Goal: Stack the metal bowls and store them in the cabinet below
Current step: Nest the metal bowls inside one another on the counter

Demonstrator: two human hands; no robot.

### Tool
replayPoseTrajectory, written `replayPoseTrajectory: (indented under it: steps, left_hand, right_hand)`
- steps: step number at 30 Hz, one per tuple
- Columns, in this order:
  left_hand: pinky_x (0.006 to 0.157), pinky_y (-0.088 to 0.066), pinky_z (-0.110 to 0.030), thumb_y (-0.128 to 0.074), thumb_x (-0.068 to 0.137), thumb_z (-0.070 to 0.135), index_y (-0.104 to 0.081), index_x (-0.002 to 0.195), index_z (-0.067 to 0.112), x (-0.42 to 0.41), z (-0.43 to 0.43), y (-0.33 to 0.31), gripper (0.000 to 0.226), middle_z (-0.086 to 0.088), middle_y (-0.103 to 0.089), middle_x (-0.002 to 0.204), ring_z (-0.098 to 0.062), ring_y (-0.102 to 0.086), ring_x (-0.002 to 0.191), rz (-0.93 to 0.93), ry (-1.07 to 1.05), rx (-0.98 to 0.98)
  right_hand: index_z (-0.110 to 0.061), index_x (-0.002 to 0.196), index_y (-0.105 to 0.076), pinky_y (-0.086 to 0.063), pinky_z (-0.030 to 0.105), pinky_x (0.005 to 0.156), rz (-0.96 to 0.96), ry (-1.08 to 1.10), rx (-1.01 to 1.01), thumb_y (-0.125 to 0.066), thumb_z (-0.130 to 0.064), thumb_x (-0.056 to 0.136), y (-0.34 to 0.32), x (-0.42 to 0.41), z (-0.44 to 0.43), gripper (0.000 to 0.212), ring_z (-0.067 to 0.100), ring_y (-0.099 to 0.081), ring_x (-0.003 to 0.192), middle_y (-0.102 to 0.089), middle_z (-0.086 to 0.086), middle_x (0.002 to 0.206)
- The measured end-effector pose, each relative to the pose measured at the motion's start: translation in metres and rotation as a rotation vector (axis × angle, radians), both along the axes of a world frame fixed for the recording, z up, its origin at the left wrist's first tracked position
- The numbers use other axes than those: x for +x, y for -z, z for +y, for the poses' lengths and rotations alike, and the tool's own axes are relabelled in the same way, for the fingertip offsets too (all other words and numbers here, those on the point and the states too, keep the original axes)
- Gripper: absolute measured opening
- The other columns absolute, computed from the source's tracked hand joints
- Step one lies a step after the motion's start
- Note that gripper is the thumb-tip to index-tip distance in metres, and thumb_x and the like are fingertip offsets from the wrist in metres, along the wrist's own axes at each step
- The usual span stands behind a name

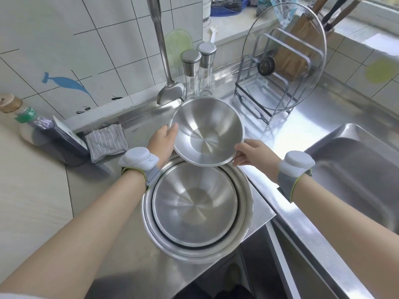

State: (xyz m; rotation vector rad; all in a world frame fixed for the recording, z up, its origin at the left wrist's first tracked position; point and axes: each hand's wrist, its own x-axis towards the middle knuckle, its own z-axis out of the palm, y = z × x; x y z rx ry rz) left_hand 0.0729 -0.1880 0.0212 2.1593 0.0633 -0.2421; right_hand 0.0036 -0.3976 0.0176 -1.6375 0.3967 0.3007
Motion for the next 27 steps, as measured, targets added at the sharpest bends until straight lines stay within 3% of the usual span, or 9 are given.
replayPoseTrajectory:
  steps: [3, 6, 7, 10, 14, 16, 20, 25, 27]
  left_hand:
    - [0.092, -0.048, -0.052, -0.036, 0.097, 0.025, -0.048, 0.084, 0.004, -0.005, 0.006, -0.001, 0.027, -0.021, -0.049, 0.086, -0.032, -0.054, 0.085, 0.032, -0.009, -0.031]
    - [0.069, -0.057, -0.034, -0.037, 0.097, 0.023, -0.05, 0.083, 0.004, -0.015, 0.011, -0.004, 0.026, -0.019, -0.051, 0.081, -0.026, -0.053, 0.071, 0.088, -0.041, -0.137]
    - [0.068, -0.059, -0.034, -0.038, 0.098, 0.023, -0.05, 0.083, 0.005, -0.019, 0.012, -0.004, 0.027, -0.019, -0.051, 0.08, -0.026, -0.054, 0.071, 0.096, -0.041, -0.149]
    - [0.092, -0.049, -0.05, -0.037, 0.097, 0.024, -0.051, 0.088, 0.006, -0.029, 0.015, -0.005, 0.025, -0.02, -0.051, 0.087, -0.026, -0.052, 0.084, 0.083, -0.02, -0.098]
    - [0.092, -0.049, -0.048, -0.038, 0.096, 0.027, -0.057, 0.092, -0.012, -0.047, 0.02, -0.009, 0.044, -0.021, -0.055, 0.087, -0.042, -0.061, 0.096, 0.041, 0.004, 0.019]
    - [0.087, -0.046, -0.045, -0.038, 0.096, 0.027, -0.054, 0.083, -0.01, -0.057, 0.023, -0.009, 0.042, -0.022, -0.054, 0.083, -0.042, -0.061, 0.095, -0.011, 0.026, 0.103]
    - [0.069, -0.031, -0.034, -0.036, 0.097, 0.026, -0.04, 0.069, 0.005, -0.074, 0.028, -0.004, 0.035, -0.022, -0.05, 0.079, -0.035, -0.05, 0.081, -0.036, 0.047, 0.249]
    - [0.072, -0.035, -0.041, -0.035, 0.098, 0.022, -0.027, 0.054, 0.012, -0.092, 0.035, 0.007, 0.045, -0.038, -0.056, 0.09, -0.041, -0.051, 0.084, -0.046, 0.037, 0.4]
    - [0.071, -0.036, -0.041, -0.038, 0.096, 0.018, -0.029, 0.054, 0.012, -0.099, 0.039, 0.013, 0.043, -0.035, -0.058, 0.086, -0.036, -0.048, 0.077, -0.014, 0.04, 0.463]
  right_hand:
    - [-0.006, 0.077, -0.053, -0.047, 0.023, 0.063, 0.005, -0.034, -0.036, -0.042, -0.01, 0.093, -0.004, -0.008, 0.006, 0.02, 0.011, -0.06, 0.047, -0.058, 0.005, 0.065]
    - [-0.007, 0.101, -0.051, -0.042, 0.027, 0.063, -0.045, -0.038, -0.155, -0.041, -0.019, 0.096, -0.003, -0.016, 0.01, 0.016, 0.016, -0.057, 0.055, -0.059, 0.0, 0.07]
    - [-0.01, 0.109, -0.049, -0.042, 0.029, 0.065, -0.075, -0.031, -0.205, -0.041, -0.02, 0.096, -0.002, -0.019, 0.012, 0.018, 0.016, -0.057, 0.055, -0.059, -0.002, 0.072]
    - [-0.011, 0.125, -0.042, -0.043, 0.031, 0.071, -0.148, -0.039, -0.316, -0.041, -0.018, 0.095, 0.0, -0.026, 0.014, 0.031, 0.018, -0.056, 0.055, -0.059, 0.004, 0.076]
    - [-0.013, 0.124, -0.042, -0.041, 0.011, 0.056, -0.175, -0.096, -0.441, -0.04, -0.019, 0.094, 0.003, -0.042, 0.014, 0.03, 0.013, -0.057, 0.054, -0.06, 0.0, 0.07]
    - [-0.011, 0.12, -0.043, -0.037, 0.006, 0.048, -0.163, -0.115, -0.479, -0.04, -0.018, 0.094, 0.004, -0.049, 0.017, 0.028, 0.013, -0.057, 0.054, -0.059, -0.001, 0.066]
    - [-0.001, 0.114, -0.044, -0.041, 0.031, 0.066, -0.13, -0.162, -0.588, -0.04, -0.016, 0.092, 0.009, -0.06, 0.024, 0.027, 0.027, -0.056, 0.07, -0.063, 0.021, 0.086]
    - [-0.001, 0.114, -0.041, -0.037, 0.034, 0.068, -0.068, -0.287, -0.731, -0.041, -0.017, 0.091, 0.016, -0.068, 0.031, 0.028, 0.027, -0.048, 0.074, -0.053, 0.015, 0.084]
    - [-0.004, 0.119, -0.038, -0.037, 0.035, 0.067, -0.066, -0.343, -0.796, -0.042, -0.017, 0.091, 0.019, -0.071, 0.034, 0.032, 0.027, -0.049, 0.073, -0.051, 0.011, 0.082]
